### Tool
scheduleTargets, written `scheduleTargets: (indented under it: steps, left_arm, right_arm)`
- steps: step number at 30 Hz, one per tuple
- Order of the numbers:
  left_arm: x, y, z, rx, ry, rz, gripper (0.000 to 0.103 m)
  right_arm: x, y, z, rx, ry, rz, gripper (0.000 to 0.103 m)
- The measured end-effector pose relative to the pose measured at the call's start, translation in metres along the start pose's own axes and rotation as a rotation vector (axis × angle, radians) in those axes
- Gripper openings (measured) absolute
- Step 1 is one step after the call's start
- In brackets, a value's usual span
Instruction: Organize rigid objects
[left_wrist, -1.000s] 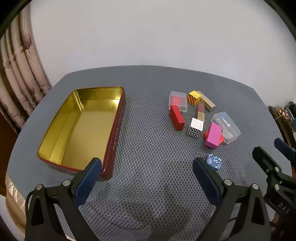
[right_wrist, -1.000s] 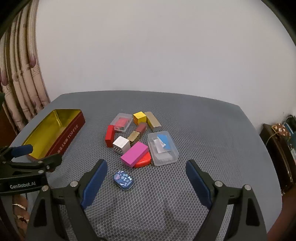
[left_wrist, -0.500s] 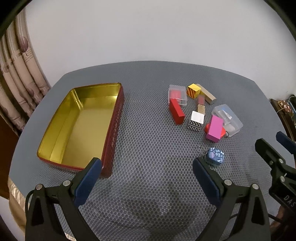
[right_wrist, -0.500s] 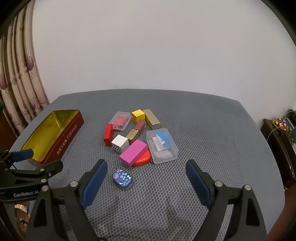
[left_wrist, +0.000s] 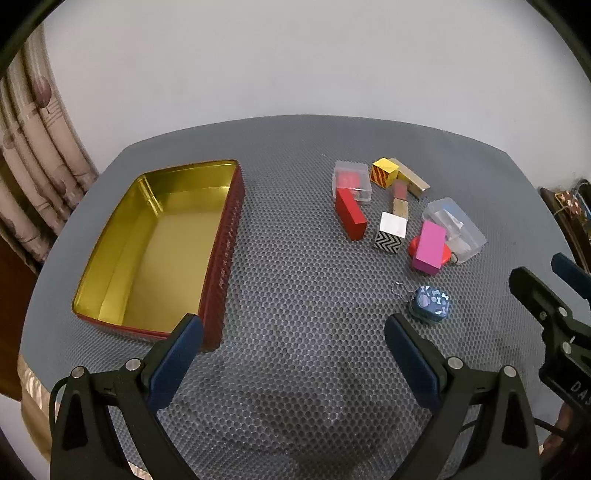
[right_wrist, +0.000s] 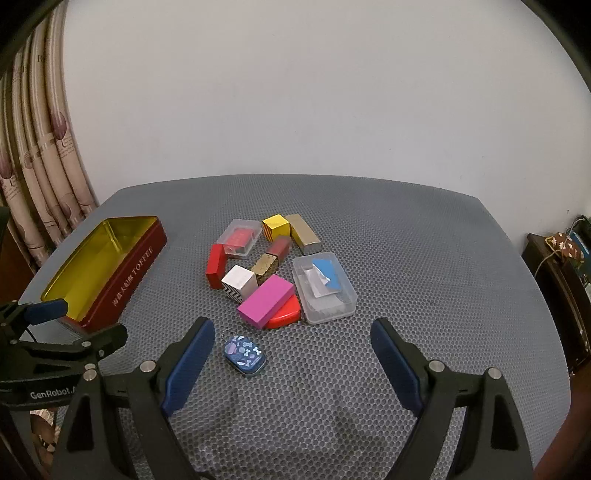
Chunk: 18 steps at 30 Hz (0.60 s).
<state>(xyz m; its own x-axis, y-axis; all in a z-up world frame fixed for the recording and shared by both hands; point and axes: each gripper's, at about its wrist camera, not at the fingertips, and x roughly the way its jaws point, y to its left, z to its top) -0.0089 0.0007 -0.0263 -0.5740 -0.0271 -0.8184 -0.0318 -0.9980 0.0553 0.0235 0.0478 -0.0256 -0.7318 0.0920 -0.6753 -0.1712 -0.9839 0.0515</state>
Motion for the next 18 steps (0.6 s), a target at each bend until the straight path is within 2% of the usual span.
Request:
scheduleTargets:
  steps: [18]
  left_arm:
    - [0.017,-0.008,-0.003,0.036,0.049,-0.017,0.098]
  right_arm:
    - [0.016,-0.007,-0.003,0.001,0.038,-0.01,0.089]
